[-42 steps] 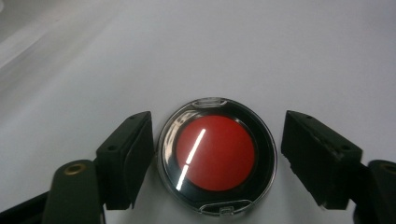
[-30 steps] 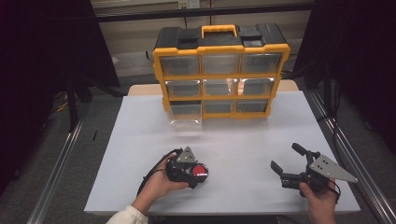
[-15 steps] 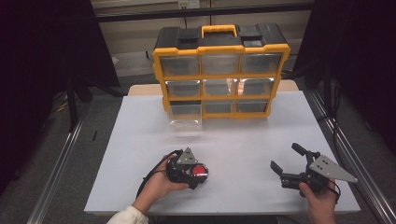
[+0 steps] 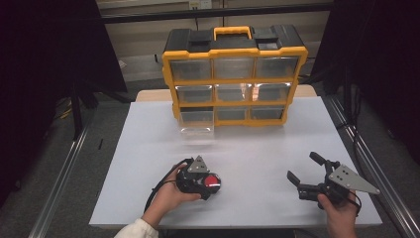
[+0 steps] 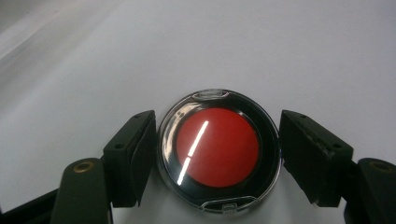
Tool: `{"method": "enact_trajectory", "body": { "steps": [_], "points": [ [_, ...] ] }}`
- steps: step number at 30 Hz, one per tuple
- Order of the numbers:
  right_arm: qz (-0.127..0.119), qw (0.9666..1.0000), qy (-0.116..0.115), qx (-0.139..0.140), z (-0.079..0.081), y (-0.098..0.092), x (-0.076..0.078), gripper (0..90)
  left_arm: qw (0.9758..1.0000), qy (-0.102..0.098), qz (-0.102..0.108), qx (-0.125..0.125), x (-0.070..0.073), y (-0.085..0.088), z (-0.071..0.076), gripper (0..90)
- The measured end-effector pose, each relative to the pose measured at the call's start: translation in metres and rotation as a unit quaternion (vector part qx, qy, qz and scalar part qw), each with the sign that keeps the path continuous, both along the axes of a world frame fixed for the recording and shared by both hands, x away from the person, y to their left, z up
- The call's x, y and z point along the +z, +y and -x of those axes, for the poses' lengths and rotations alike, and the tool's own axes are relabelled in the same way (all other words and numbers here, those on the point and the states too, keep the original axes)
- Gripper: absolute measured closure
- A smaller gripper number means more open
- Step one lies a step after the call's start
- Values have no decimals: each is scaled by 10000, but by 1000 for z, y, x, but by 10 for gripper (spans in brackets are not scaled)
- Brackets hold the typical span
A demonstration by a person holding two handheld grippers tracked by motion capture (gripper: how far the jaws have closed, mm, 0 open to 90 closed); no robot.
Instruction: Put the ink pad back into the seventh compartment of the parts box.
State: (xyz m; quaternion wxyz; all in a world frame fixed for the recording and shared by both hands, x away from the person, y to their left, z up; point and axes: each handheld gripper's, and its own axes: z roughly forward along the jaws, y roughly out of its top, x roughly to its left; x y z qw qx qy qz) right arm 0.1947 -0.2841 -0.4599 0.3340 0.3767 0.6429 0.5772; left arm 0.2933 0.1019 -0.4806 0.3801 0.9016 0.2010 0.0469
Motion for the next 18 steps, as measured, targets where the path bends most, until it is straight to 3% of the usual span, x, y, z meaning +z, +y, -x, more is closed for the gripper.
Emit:
{"method": "enact_trajectory", "body": {
  "steps": [1, 2, 7, 9, 18],
  "points": [
    [8, 10000, 2, 14, 0, 0, 0, 23, 10000, 2, 78, 38, -1, -1, 0, 294],
    [4, 10000, 5, 15, 0, 0, 0, 23, 10000, 3, -2, -9, 0, 1, -1, 294],
    [-20, 10000, 2, -4, 0, 0, 0, 23, 9999, 49, -6, 136, 6, 5, -4, 294],
    [-23, 10000, 5, 1, 0, 0, 0, 23, 9997, 55, 118, 221, 8, 6, -5, 294],
    [8, 10000, 12, 8, 0, 0, 0, 23, 9990, 79, 238, 356, 20, 10, -11, 294]
  ]
}}
